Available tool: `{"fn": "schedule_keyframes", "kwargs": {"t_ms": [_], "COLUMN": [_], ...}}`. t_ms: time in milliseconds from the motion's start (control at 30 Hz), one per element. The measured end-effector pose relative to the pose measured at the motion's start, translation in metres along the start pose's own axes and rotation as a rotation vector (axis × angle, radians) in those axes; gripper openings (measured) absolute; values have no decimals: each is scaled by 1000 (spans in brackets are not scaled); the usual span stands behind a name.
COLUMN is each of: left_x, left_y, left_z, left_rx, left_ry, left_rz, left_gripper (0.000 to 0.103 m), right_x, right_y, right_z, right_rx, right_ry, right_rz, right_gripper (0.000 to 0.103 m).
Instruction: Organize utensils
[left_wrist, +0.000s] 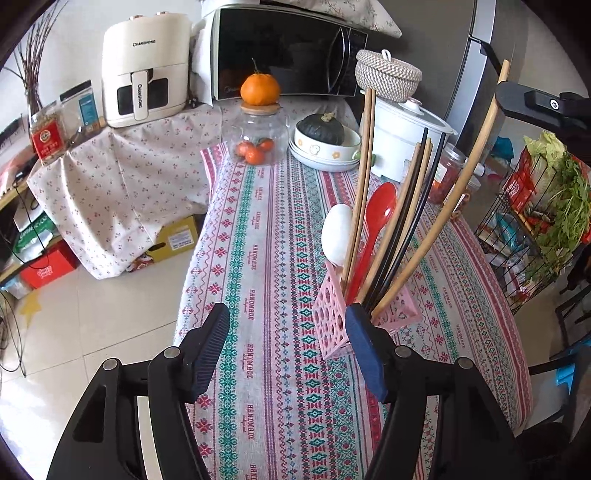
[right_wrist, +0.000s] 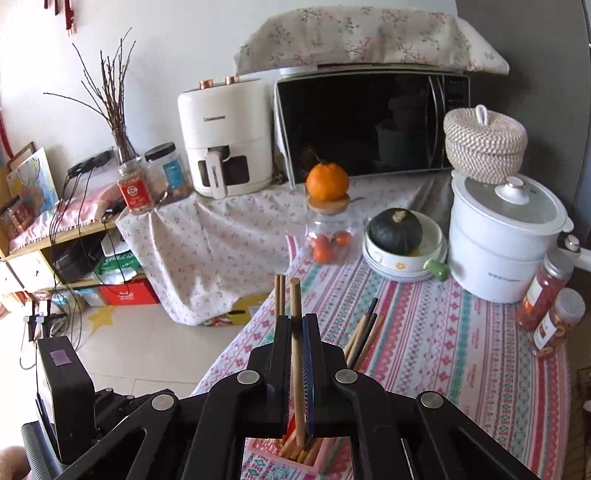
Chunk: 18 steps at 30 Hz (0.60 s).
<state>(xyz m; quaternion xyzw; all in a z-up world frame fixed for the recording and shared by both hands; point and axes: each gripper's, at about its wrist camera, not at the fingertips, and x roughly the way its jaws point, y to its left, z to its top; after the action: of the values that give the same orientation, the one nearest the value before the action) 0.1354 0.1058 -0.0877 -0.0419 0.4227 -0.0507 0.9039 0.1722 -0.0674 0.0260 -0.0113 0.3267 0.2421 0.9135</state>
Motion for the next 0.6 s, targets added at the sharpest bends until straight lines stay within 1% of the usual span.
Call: {"fn": "schedule_keyframes", "kwargs": {"t_ms": [233, 433, 533, 600], "left_x": [-1, -1, -4, -6], "left_y": [1, 1, 2, 2], "left_z": [-1, -1, 0, 0], "left_rx": [-1, -1, -2, -5], "left_ry": [3, 3, -5, -13], "left_rz": [0, 1, 10, 16], "left_gripper": [68, 68, 71, 73], "right_x": [19, 25, 25, 23], "right_y": [-5, -6, -7, -7], "right_z": [-4, -9, -9, -9], "right_rx": [16, 15, 20, 25], "right_ry": [48, 68, 67, 65], "right_rz": [-8, -30, -35, -43], "right_gripper": [4, 5, 6, 11]}}
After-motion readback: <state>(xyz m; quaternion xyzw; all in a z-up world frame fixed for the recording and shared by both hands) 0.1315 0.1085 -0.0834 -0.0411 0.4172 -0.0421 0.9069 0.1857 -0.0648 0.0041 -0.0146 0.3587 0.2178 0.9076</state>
